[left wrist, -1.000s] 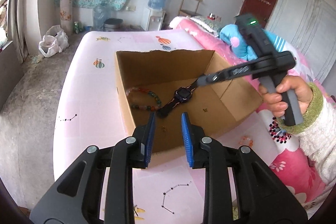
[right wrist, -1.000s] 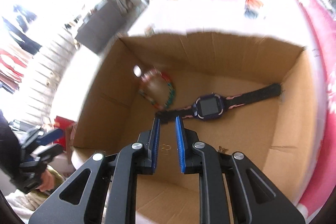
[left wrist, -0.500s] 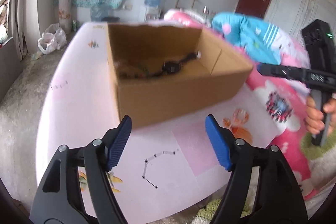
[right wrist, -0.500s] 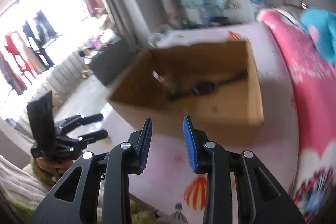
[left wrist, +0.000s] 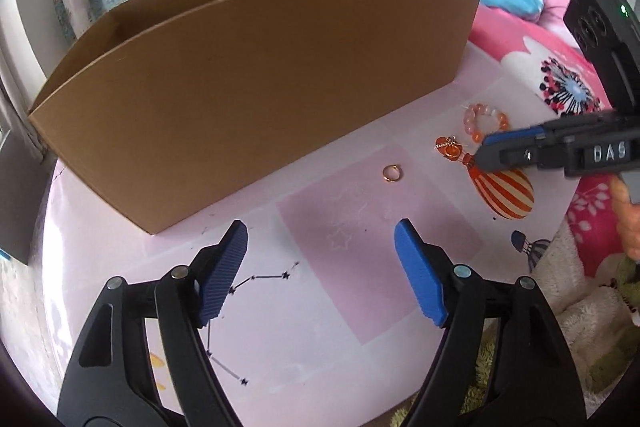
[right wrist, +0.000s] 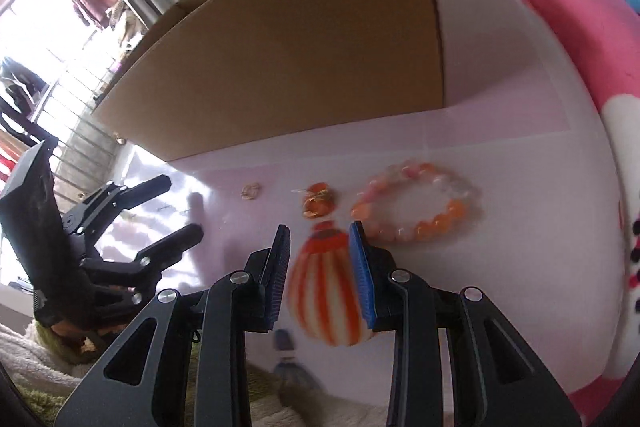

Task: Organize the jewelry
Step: 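Withdraw both grippers and bring the right gripper to the orange pendant, then close the right gripper on the small gold charm beside the orange pendant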

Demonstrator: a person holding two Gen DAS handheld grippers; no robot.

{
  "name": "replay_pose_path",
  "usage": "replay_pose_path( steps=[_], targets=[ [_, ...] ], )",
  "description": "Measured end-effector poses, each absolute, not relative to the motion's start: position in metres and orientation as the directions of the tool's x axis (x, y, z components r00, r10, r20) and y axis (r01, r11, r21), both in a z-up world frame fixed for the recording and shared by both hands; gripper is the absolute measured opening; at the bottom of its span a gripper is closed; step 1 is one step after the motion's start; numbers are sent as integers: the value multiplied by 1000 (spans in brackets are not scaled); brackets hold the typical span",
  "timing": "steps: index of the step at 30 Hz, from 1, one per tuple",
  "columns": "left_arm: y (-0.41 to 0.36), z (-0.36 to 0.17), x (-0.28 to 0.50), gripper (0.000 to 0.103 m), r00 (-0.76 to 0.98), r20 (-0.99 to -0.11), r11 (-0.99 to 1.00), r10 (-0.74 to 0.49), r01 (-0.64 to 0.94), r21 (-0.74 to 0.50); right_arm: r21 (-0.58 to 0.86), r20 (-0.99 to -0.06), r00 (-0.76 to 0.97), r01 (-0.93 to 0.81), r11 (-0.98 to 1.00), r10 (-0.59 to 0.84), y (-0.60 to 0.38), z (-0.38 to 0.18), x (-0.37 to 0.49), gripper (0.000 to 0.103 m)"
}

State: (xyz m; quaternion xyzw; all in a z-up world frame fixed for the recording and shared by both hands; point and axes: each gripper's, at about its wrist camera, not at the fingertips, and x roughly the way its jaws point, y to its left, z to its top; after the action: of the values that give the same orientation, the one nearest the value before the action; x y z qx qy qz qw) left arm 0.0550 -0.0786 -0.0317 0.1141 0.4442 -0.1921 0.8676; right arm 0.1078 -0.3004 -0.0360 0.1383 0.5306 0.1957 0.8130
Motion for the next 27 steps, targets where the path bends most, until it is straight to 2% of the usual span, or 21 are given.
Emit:
replay_pose_path(
  steps=[8,11,14,21,27],
  targets=[
    [-80,-40,63,77,508,-829,906,-232,424,6,408,-806,425,-103,907,412,-322,-37,121,30],
    [-81,-40,65,80,512,-828,908,-231,420,6,416,-787,435,-150,897,437,-313,-31,115,30],
    [-82,-42,65,83,520,-823,910,-230,414,7,353,-799,441,-205,913,408,-291,-23,106,29],
    [-86,-43,66,84,525,-819,910,-232,415,8,291,-834,420,-215,932,357,-269,-28,111,14],
    [-86,-43,64,84,532,-813,909,-237,417,8,247,-845,425,-228,942,324,-260,-28,113,13]
  ],
)
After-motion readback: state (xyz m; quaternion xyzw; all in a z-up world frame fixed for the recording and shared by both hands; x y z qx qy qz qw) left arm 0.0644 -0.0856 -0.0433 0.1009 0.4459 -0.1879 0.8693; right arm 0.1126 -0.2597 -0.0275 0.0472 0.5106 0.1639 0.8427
